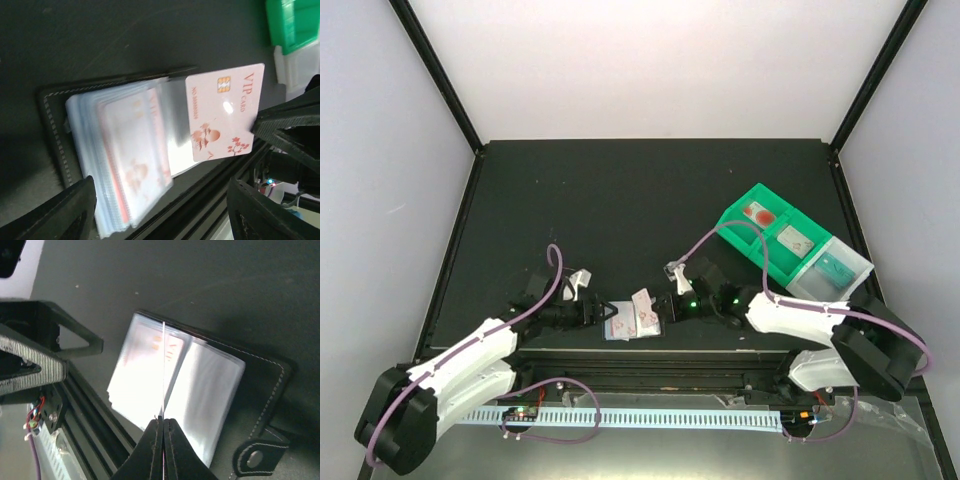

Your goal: Take the credit cards out of the card holder

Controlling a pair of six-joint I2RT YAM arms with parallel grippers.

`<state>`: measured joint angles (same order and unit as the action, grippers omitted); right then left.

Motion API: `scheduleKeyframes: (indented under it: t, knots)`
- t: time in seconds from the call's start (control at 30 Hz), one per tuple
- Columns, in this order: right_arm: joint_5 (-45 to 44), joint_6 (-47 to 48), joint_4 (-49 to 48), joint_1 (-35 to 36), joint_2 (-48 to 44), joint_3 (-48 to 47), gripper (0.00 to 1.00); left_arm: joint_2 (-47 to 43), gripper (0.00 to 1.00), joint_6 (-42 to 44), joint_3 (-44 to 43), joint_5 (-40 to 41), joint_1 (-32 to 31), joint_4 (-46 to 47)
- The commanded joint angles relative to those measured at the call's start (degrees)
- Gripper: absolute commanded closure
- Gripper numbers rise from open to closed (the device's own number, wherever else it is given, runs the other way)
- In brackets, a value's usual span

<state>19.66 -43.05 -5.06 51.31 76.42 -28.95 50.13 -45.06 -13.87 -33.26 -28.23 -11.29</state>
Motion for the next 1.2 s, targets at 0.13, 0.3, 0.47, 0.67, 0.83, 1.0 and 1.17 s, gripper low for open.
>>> scheduleKeyframes:
  t: [0.13, 0.3, 0.47, 0.67, 0.83, 1.0, 1.17]
  knots:
    - [9.8, 12.2, 12.9, -0.8, -8.1, -7.0, 0.99, -6.7, 0.26, 7.2, -8.1, -0.9, -0.2, -8.3]
    - [16.5, 16.1, 16.1, -0.8, -13.7, -8.9, 0.99, -10.5, 0.26, 6.8, -8.2, -11.0, -0.1, -2.2]
    - [23.8, 17.5, 16.2, -0.8, -16.1, -9.9, 0.99, -13.3, 0.26, 4.7, -7.6, -16.5, -0.2, 3.0]
    - [24.8, 16.9, 15.8, -0.8, -16.4, -9.7, 0.99, -15.7, 0.53, 0.1, -5.1, -20.2, -0.1, 10.2]
    - [25.7, 15.3, 13.3, -0.8, -16.2, -9.1, 0.99, -15.7, 0.76, -0.3, -4.2, -20.4, -0.1, 11.0]
    - [26.5, 13.8, 11.1, -0.8, -16.7, -8.0, 0.99, -15.0, 0.69, -1.6, -2.8, -22.1, -0.1, 14.0]
    - [26.5, 13.3, 10.7, -0.8, -16.3, -8.2, 0.99, -14.9, 0.66, -1.5, -2.7, -23.0, -0.1, 14.4]
